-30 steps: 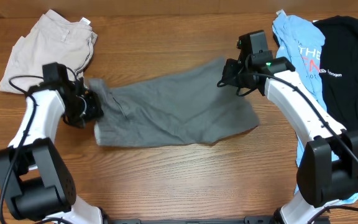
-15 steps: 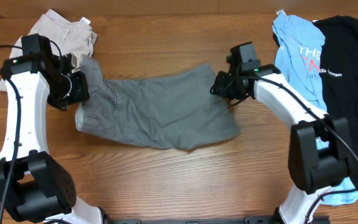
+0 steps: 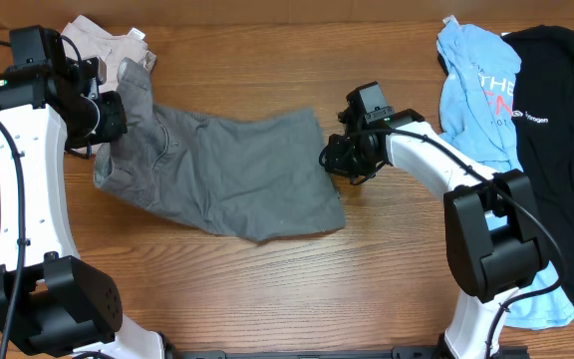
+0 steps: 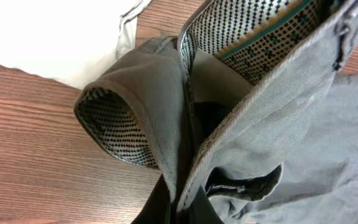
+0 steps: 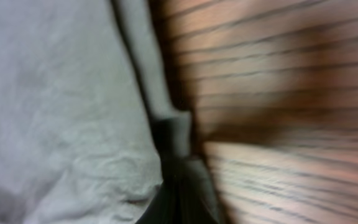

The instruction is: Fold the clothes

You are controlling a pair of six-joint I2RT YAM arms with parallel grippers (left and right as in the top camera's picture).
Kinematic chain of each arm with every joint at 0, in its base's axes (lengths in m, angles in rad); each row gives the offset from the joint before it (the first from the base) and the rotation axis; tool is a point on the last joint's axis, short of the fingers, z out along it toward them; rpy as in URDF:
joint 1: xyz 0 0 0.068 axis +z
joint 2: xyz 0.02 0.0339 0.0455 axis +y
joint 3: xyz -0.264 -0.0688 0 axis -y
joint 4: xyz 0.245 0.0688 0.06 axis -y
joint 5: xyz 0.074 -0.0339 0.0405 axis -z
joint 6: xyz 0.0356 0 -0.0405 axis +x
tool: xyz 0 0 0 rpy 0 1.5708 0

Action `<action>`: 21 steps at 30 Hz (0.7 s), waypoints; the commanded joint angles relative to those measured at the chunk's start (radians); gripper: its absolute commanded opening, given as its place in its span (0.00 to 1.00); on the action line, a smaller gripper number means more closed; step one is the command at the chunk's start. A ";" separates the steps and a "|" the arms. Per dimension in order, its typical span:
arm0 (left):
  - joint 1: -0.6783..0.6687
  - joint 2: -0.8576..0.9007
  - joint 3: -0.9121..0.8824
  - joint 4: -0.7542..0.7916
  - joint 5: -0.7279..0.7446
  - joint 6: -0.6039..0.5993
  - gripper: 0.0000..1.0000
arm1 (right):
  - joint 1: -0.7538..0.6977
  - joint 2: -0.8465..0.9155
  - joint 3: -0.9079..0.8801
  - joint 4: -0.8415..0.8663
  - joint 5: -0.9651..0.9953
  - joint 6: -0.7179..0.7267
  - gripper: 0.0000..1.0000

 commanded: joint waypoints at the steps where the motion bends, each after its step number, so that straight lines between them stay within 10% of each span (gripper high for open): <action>1: -0.013 -0.023 0.032 0.004 -0.006 0.016 0.04 | 0.001 -0.037 0.049 -0.006 -0.100 -0.074 0.04; 21: -0.050 -0.020 0.032 0.006 -0.028 -0.011 0.04 | -0.050 0.039 0.055 -0.061 -0.237 -0.377 0.04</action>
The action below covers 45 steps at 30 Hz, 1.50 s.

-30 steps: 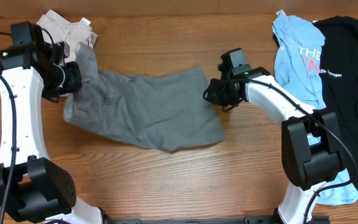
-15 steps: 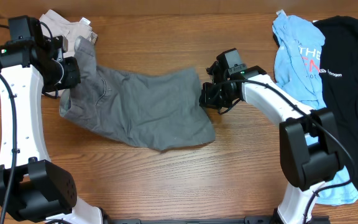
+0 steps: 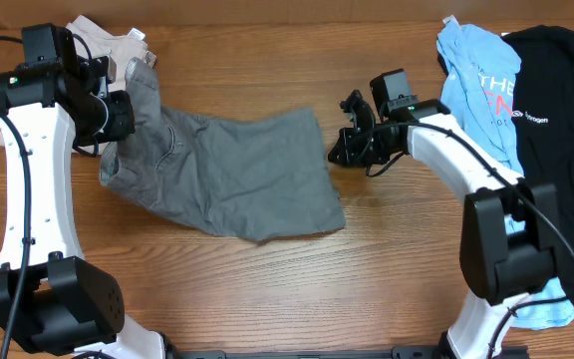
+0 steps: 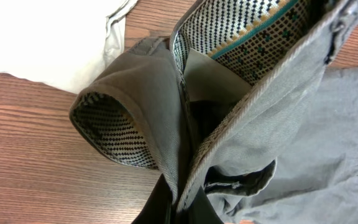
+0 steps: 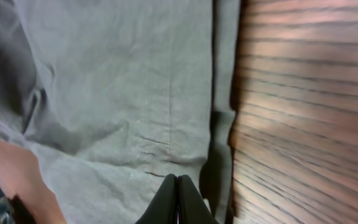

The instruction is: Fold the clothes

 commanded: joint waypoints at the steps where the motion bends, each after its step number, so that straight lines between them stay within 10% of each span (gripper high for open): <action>1: -0.026 -0.020 0.032 0.008 -0.040 -0.019 0.04 | 0.035 0.092 0.021 -0.003 -0.051 -0.042 0.04; 45: -0.658 0.175 0.030 0.213 0.024 -0.326 0.13 | 0.038 0.225 0.021 -0.012 -0.042 0.005 0.04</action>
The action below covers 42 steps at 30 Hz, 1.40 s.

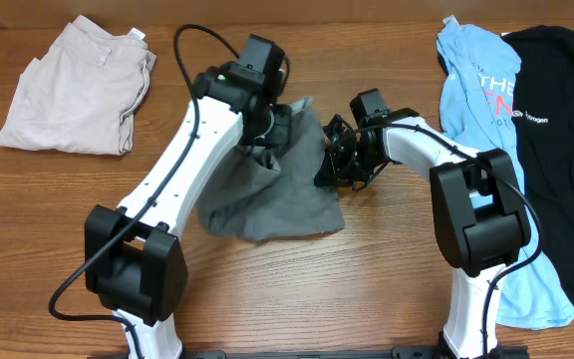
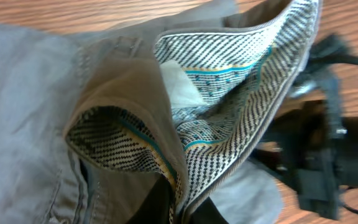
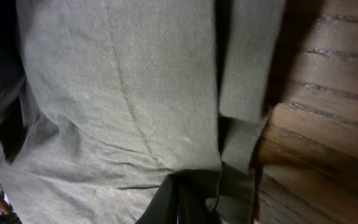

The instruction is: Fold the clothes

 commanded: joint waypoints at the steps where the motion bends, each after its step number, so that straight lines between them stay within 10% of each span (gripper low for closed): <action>1: -0.037 0.002 0.028 0.041 0.083 -0.016 0.15 | 0.001 0.048 0.004 -0.002 0.036 0.001 0.04; 6: -0.049 0.002 0.028 0.071 0.101 -0.037 0.33 | 0.001 0.048 0.004 -0.003 0.039 0.001 0.04; 11: -0.048 0.002 0.029 0.075 0.119 -0.035 0.74 | 0.001 0.048 0.004 -0.004 0.043 0.004 0.04; 19: 0.028 -0.011 0.147 -0.067 0.121 0.073 0.84 | -0.061 -0.005 0.068 -0.116 0.005 0.004 0.07; 24: 0.119 -0.011 0.226 -0.190 0.056 0.134 0.88 | -0.068 -0.117 0.117 -0.166 0.009 0.004 0.62; 28: 0.164 -0.010 0.226 -0.226 0.045 0.189 0.90 | -0.060 -0.156 0.117 -0.165 0.009 0.004 0.79; 38: 0.172 -0.010 0.226 -0.222 0.041 0.227 0.91 | 0.051 -0.148 0.114 -0.134 0.154 0.039 0.78; 42: 0.172 -0.010 0.226 -0.222 0.041 0.227 0.92 | 0.089 -0.146 0.090 -0.074 0.195 0.088 0.31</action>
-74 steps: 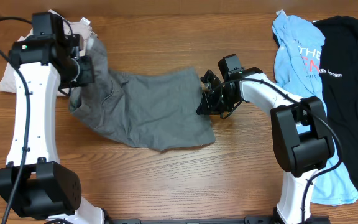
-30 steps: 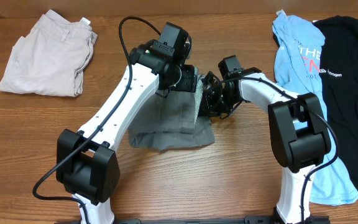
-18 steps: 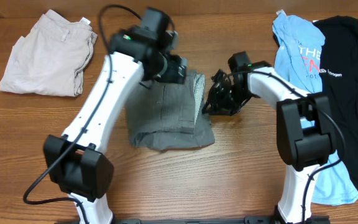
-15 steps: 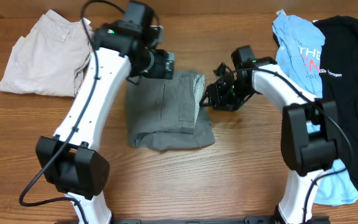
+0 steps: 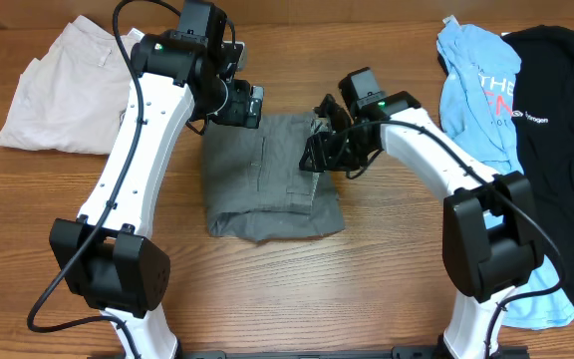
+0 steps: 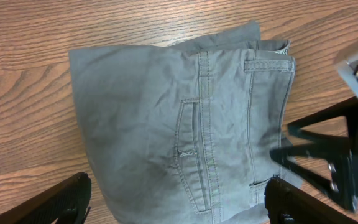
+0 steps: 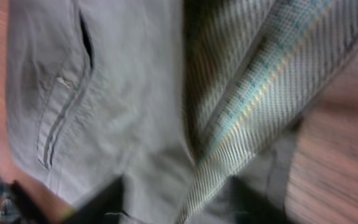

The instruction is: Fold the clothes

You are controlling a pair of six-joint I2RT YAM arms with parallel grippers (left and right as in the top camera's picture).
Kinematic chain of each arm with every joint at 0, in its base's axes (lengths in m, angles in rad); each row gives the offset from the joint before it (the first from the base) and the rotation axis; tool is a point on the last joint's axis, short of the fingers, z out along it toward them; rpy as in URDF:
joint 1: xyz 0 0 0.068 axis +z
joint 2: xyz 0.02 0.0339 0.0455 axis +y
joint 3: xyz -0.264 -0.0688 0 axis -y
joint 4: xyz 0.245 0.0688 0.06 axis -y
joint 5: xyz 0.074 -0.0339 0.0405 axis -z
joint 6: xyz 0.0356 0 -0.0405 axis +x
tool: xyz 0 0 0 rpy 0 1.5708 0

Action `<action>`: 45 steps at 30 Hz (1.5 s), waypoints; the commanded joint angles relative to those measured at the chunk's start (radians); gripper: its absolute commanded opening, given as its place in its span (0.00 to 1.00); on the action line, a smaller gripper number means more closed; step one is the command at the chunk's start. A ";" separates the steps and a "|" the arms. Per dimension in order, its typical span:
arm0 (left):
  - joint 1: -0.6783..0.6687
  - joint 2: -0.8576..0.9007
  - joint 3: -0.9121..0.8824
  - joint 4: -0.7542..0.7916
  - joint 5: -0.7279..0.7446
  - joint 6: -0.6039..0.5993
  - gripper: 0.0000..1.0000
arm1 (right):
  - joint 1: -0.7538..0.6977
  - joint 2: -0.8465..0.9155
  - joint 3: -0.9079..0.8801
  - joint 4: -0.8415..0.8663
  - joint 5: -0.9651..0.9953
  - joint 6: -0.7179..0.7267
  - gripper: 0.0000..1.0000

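Note:
Grey shorts (image 5: 267, 179) lie folded in half mid-table, back pocket up, waistband at the right edge. Their pocket seam shows in the left wrist view (image 6: 166, 124). My left gripper (image 5: 239, 105) hovers open just above the fold's upper left corner, its fingers (image 6: 61, 199) spread wide with nothing between them. My right gripper (image 5: 319, 150) is open over the right edge, above the patterned waistband lining (image 7: 247, 106). That view is blurred, and my right gripper (image 7: 179, 202) shows two dark fingers apart over the cloth.
Folded beige trousers (image 5: 68, 85) lie at the back left. A light blue T-shirt (image 5: 476, 90) and a black T-shirt (image 5: 561, 130) are heaped at the right side. The wooden table (image 5: 387, 269) shows bare in front of the shorts.
My left gripper held the waistband over the right end; it is now open, back to the upper left. The shorts lie flat, folded. My right gripper has opened.
The shorts lay spread out, my left gripper shut on the waistband at the left and my right shut at the right hem. Then the right stood off, shut. Then the left held the waistband over the right end. Now they lie folded, both grippers open.

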 commanded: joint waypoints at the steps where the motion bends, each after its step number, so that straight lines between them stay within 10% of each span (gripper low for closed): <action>1: -0.004 -0.010 0.019 0.003 -0.007 0.019 0.92 | 0.024 -0.008 -0.009 0.037 0.059 0.049 0.20; 11: -0.004 -0.010 0.019 0.003 -0.058 0.019 0.93 | 0.029 0.004 -0.009 0.049 0.069 0.060 0.21; 13: -0.002 -0.010 0.019 0.006 -0.112 0.019 1.00 | 0.031 0.013 -0.009 0.048 0.069 0.060 0.04; 17: 0.008 -0.010 0.019 0.006 -0.116 0.019 1.00 | 0.026 0.005 -0.003 0.027 0.053 0.068 0.04; 24: 0.027 -0.010 0.019 0.007 -0.116 0.018 1.00 | -0.037 -0.036 0.239 -0.385 0.057 0.014 0.04; 35: 0.027 -0.010 0.019 -0.002 -0.115 0.018 1.00 | -0.083 0.128 0.196 -0.300 0.205 0.046 0.04; 39: 0.027 -0.010 0.019 -0.001 -0.106 0.018 1.00 | -0.132 0.130 0.198 -0.274 0.245 0.072 0.45; 45: 0.026 -0.010 0.018 -0.006 -0.028 0.018 1.00 | -0.213 0.127 0.275 -0.383 0.216 0.067 0.62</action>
